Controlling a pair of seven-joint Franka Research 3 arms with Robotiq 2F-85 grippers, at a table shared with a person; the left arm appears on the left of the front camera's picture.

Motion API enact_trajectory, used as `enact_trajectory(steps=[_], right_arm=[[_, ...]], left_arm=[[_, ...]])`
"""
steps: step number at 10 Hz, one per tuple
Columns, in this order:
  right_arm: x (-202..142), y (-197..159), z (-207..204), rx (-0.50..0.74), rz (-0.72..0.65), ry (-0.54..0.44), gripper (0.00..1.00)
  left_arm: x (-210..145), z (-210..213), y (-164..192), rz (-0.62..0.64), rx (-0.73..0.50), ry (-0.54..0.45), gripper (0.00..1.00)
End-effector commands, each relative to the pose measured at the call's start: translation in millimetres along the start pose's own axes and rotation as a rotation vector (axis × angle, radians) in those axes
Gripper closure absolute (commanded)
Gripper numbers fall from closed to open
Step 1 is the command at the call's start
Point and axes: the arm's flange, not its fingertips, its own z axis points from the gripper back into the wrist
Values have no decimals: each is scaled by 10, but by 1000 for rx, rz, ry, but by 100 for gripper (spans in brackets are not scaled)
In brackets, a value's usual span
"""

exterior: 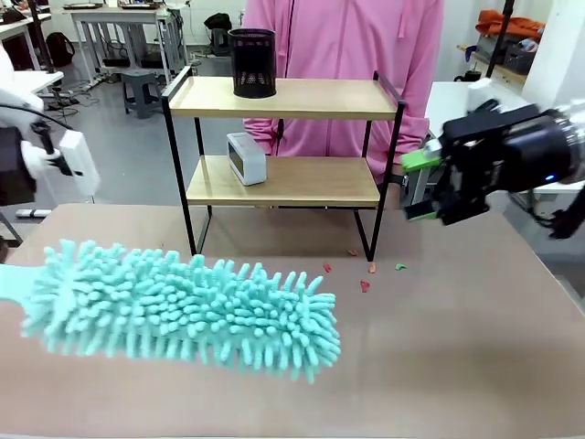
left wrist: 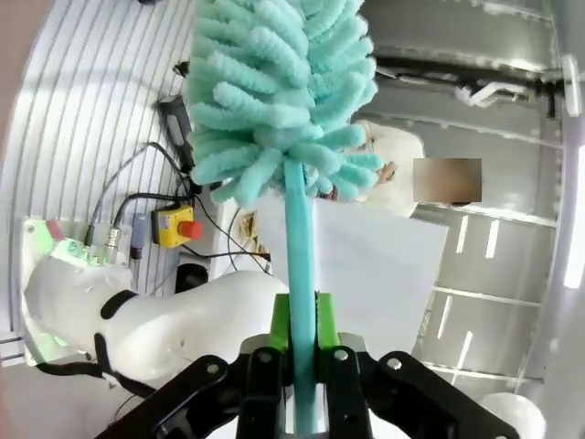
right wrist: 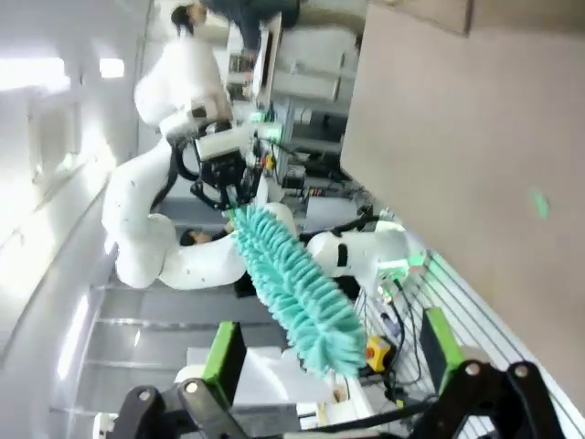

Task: Clean the shelf.
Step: Hand the Duster back to the human.

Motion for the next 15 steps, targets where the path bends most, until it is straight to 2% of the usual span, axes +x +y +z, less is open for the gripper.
enact_trajectory(steps=[1,3,4,5,6,7,8,10,13,15], right_arm=[[-168,53,-447,114,53,99,0],[-315,72,-750,157,71,119,0],[-408,43,-783,122,81,172,0],[-124,189,-644,98,34,127,0],[-124,189,-644,98,34,127,0],[-169,207,-766,101,45,159,0],[-236,200,-904,144,45,257,0],[-364,174,-1201,178,57,372,0],[-496,175,-1483,218,69,462,0],[-476,142,-1542,221,67,456,0]], left_arm=[[-15,-22,-199,-49,-5,-24,88],[29,0,-196,-66,-19,-5,88],[27,-6,-197,-76,-29,-6,88],[4,-4,-211,-73,-25,-16,88],[-21,-8,-211,-76,-36,-13,88],[-21,5,-193,-76,-36,-14,88],[-13,-5,-192,-70,-34,-19,88],[-2,8,-190,-71,-38,-36,88],[11,8,-163,-64,-41,-21,88],[16,-11,-156,-70,-47,-15,88]])
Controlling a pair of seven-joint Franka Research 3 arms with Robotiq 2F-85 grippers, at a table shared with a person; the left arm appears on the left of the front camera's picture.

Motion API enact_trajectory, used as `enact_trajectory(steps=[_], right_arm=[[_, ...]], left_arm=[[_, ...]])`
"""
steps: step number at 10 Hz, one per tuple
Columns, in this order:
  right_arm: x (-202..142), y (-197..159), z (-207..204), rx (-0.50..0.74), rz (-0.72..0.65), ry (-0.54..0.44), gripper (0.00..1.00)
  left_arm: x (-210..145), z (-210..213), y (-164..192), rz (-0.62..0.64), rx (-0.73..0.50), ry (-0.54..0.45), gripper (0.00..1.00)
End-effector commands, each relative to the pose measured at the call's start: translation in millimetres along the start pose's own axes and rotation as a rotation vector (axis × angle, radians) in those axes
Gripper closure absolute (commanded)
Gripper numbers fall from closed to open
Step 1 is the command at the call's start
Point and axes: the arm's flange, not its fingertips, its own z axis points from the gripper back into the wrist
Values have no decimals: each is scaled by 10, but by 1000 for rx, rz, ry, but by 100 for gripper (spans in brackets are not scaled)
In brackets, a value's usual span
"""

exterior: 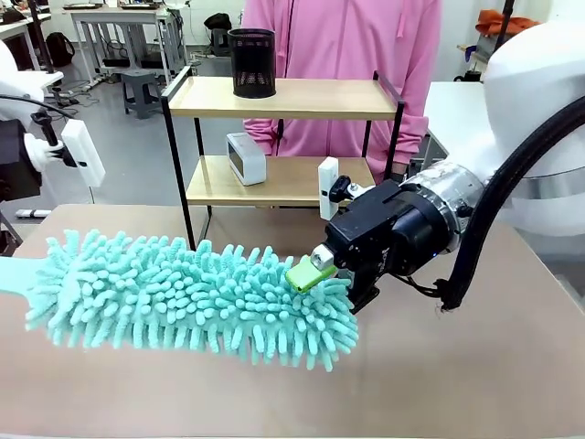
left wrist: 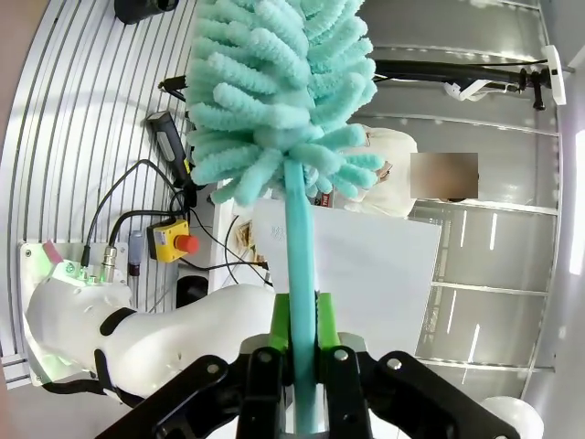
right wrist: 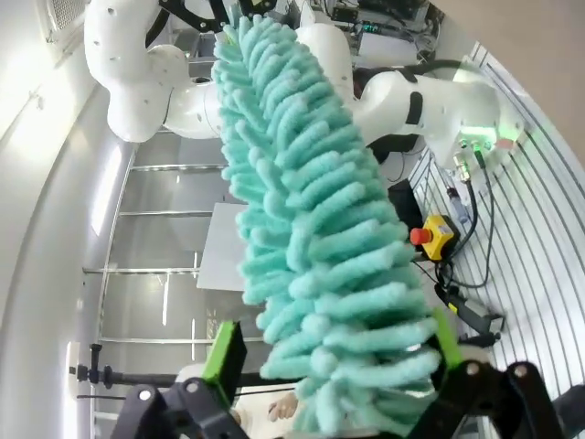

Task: Clean the shelf.
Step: Hand the Duster back to the human.

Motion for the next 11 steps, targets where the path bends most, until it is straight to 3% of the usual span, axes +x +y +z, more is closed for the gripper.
enact_trajectory(steps=[1,3,4,5,6,7,8,11], right_arm=[[113,19,20,24,43,-27,0],[95,25,-11,30,54,-22,0],[100,23,-26,29,47,-14,60],[91,23,-40,24,39,-4,60],[88,25,-45,22,37,2,100],[84,32,-50,23,38,5,65],[88,30,-61,24,38,11,100],[93,29,-99,30,24,40,100]], left_arm=[[-11,13,-46,-3,-22,-4,88],[-15,11,-53,-7,-22,-7,88],[-13,14,-51,-8,-22,-8,88],[-12,6,-50,-10,-23,-10,88],[-15,8,-54,-11,-21,-15,88],[-20,9,-60,-11,-19,-20,88],[-22,13,-58,-11,-19,-26,88],[-20,24,-45,-9,-15,-45,88]])
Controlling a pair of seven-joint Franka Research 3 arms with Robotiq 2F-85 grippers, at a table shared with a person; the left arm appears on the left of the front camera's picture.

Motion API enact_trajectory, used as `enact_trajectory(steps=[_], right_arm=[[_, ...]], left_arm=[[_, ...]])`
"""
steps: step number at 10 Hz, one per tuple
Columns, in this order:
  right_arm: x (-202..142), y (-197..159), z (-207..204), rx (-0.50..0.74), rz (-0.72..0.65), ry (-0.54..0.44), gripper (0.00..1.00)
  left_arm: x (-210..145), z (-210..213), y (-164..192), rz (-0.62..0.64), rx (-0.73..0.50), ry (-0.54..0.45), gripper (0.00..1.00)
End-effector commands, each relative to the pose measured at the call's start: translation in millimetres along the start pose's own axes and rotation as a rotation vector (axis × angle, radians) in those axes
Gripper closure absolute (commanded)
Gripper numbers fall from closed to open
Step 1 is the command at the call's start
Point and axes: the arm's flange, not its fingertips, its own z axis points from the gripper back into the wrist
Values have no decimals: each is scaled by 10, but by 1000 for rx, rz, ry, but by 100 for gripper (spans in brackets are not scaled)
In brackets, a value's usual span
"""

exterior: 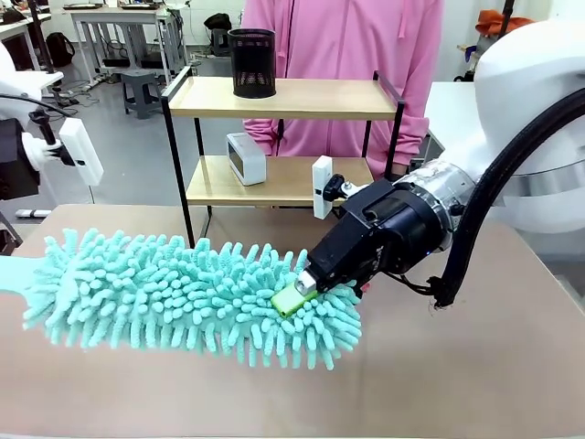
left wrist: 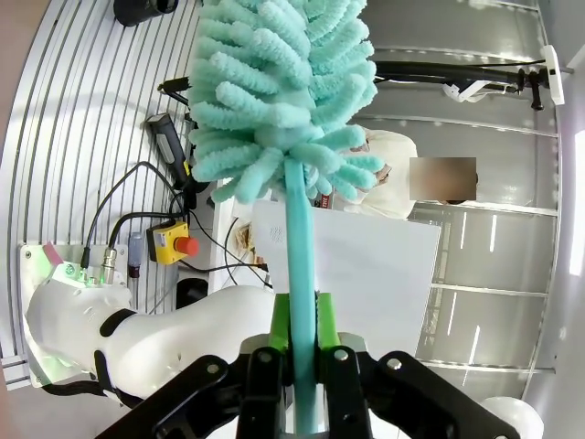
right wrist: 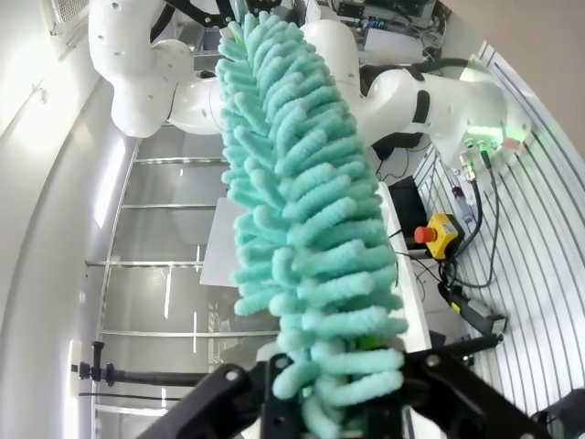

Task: Clean the shelf.
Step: Hand the Duster back to the human.

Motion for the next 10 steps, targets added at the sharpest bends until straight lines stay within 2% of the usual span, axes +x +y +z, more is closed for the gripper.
enact_trajectory(steps=[1,4,5,6,7,8,9,10], right_arm=[[45,8,-58,17,11,26,100],[54,-2,-32,20,11,20,100],[55,-4,-31,20,10,25,100],[55,-4,-28,23,12,27,100],[33,-12,-19,18,6,28,100],[15,-4,3,15,6,25,100],[-15,-5,47,5,0,16,100],[-76,17,122,14,1,2,100]], left_arm=[[7,9,-42,-8,-16,-38,88],[1,31,-35,-2,-10,-44,88],[4,32,-36,0,-2,-45,70],[4,36,-42,-3,9,-42,32],[-16,60,-51,-15,6,-83,15],[-69,150,-65,-19,18,-153,0],[-186,293,-62,-18,18,-251,0],[-381,505,-59,-7,20,-438,0]])
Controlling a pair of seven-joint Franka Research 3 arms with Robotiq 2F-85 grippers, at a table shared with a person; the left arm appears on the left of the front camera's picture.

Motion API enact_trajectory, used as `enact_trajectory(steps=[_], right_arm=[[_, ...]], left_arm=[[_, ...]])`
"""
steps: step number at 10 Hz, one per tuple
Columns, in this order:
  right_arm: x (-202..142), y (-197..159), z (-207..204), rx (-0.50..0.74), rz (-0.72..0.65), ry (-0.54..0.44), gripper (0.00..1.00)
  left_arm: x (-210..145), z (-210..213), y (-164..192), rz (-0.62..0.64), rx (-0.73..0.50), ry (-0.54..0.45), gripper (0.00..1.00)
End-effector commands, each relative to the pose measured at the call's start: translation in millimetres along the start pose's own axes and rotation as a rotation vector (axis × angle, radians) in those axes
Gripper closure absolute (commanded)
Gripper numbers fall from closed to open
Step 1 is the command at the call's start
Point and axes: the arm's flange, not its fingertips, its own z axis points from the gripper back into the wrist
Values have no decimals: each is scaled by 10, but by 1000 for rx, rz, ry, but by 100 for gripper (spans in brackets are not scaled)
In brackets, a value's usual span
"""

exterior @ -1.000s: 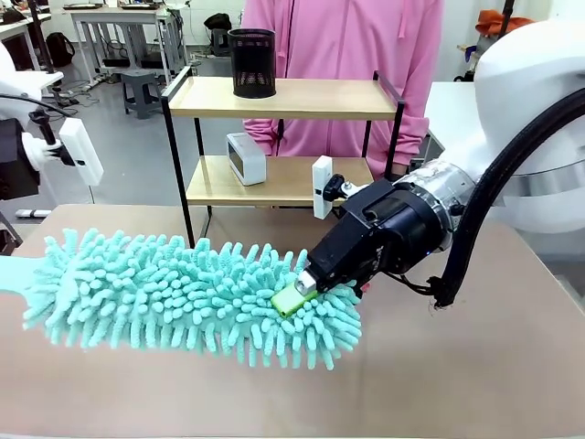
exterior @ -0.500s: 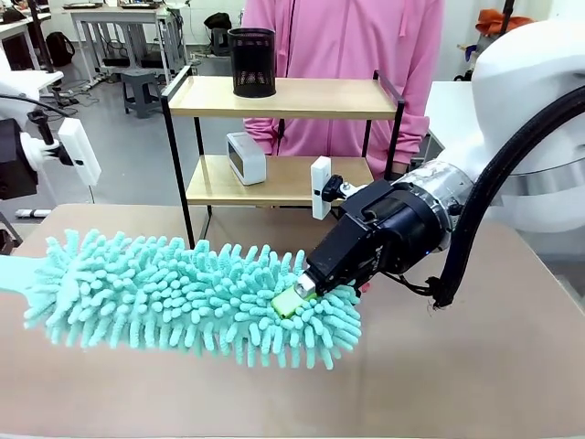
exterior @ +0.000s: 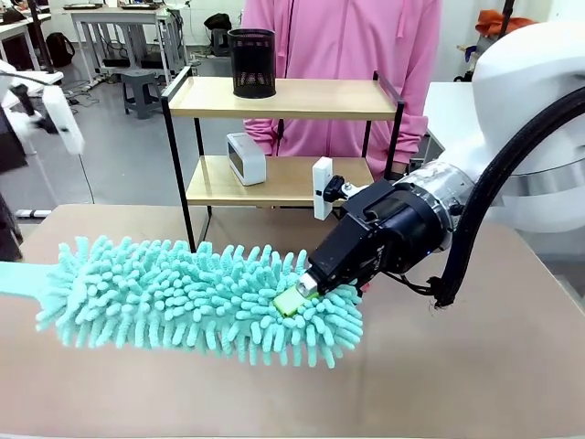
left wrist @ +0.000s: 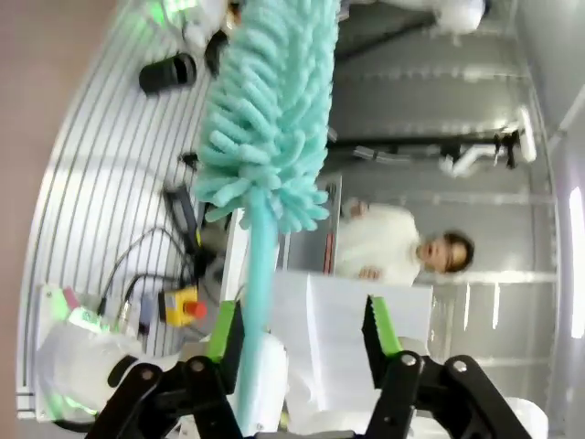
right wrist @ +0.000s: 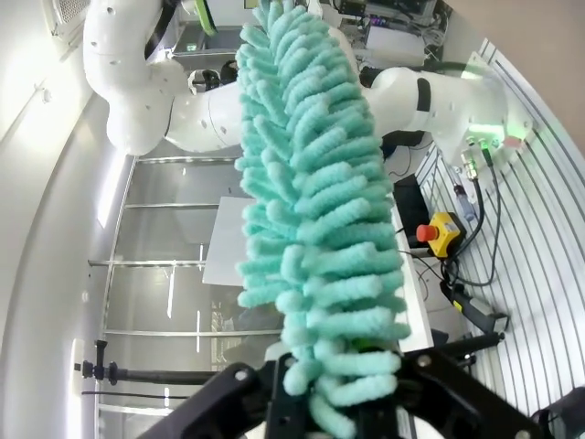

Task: Clean the shelf.
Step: Hand the Duster back to the human.

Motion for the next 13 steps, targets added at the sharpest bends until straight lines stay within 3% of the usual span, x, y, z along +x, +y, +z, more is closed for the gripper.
enact_trajectory(steps=[1,2,3,5,6,7,9,10,12,13], right_arm=[[-150,79,190,13,21,-14,100],[-252,148,321,6,32,-40,100],[-378,226,480,-16,42,-79,100],[-717,456,862,-60,91,-215,100],[-906,614,1047,-68,149,-290,100],[-1117,787,1266,-67,231,-408,100],[-1597,1082,1714,-65,338,-820,100],[-1827,1149,1873,-35,320,-1015,100],[-2308,1104,2114,-11,264,-1334,100],[-2551,985,2199,23,182,-1426,100]], left_arm=[[-236,409,11,11,44,-404,0],[-389,629,80,39,89,-625,0],[-529,836,175,36,18,-772,0],[-844,1312,443,65,42,-1214,0],[-982,1482,606,98,22,-1351,0],[-1109,1587,759,129,-11,-1415,0],[-1197,1589,1031,239,-46,-1423,0],[-1362,1741,907,188,-2,-1352,0],[-1362,1741,907,188,-2,-1352,0],[-1362,1741,907,188,-2,-1352,0]])
